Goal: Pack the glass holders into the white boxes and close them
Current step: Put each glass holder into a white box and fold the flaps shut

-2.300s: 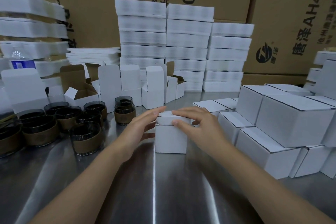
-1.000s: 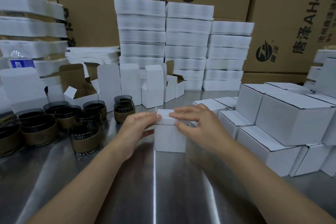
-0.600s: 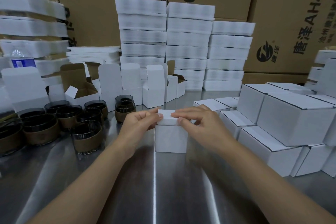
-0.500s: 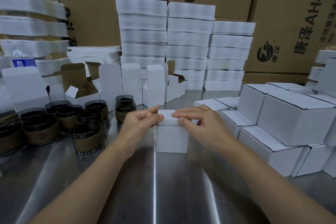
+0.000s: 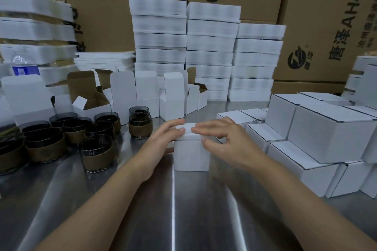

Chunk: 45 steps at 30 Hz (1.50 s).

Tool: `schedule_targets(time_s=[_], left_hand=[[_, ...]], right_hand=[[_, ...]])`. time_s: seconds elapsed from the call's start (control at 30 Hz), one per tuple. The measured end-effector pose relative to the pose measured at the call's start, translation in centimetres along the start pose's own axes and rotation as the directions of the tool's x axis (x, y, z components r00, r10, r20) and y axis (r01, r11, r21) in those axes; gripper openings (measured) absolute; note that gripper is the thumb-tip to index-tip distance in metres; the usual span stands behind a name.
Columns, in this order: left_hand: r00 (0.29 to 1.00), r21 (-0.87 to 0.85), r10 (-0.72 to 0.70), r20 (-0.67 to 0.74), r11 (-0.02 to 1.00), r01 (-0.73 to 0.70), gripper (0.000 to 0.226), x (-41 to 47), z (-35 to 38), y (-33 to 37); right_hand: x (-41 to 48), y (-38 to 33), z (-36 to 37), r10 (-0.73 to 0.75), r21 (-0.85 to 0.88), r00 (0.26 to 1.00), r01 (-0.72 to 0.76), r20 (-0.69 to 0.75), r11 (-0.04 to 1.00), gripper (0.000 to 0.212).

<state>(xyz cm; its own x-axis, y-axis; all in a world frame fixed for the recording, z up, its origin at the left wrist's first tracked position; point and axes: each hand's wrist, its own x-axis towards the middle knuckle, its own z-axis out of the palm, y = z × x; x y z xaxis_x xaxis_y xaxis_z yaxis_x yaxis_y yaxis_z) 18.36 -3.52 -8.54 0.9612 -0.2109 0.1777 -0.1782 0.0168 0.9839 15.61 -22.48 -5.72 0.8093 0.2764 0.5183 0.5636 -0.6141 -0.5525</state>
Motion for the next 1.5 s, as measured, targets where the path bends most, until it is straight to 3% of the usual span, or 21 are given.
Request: schedule_targets(time_s=[0.2,0.67,0.93,1.13,1.3,1.4,1.5], left_hand=[[1.000,-0.009,-0.001,-0.017,1.000,0.001,0.027,0.0,0.2,0.1],[0.999,0.002,0.011,-0.034,1.000,-0.011,0.027,0.4,-0.2,-0.1],[0.998,0.005,0.026,-0.053,1.000,-0.025,0.025,0.4,-0.4,-0.1],[0.998,0.070,0.068,0.015,0.995,-0.069,0.030,-0.1,-0.3,0.2],[0.989,0.160,0.145,0.032,0.976,-0.148,0.025,-0.4,0.3,0.0],[0.972,0.345,0.236,0.006,0.911,-0.223,0.026,-0.4,0.4,-0.6],[0.953,0.408,0.300,-0.035,0.875,-0.260,0.040,-0.5,0.2,-0.8]], right_hand=[[-0.1,0.5,-0.2,0.031,0.040,0.994,-0.036,0.107,0.999,0.050],[-0.2,1.4,0.6,0.064,0.159,0.987,-0.088,0.150,0.983,0.064],[0.0,2.1,1.0,0.049,0.194,0.991,-0.073,0.124,0.978,0.054],[0.1,2.1,1.3,0.035,0.172,0.995,-0.052,0.098,0.984,0.032],[0.0,2.1,1.7,0.016,0.044,0.999,-0.014,-0.030,0.999,0.029],[-0.1,2.7,1.5,-0.011,-0.139,0.993,-0.006,-0.121,0.990,0.028],[-0.1,3.1,1.4,-0.022,-0.347,0.976,-0.055,-0.216,0.936,0.031]])
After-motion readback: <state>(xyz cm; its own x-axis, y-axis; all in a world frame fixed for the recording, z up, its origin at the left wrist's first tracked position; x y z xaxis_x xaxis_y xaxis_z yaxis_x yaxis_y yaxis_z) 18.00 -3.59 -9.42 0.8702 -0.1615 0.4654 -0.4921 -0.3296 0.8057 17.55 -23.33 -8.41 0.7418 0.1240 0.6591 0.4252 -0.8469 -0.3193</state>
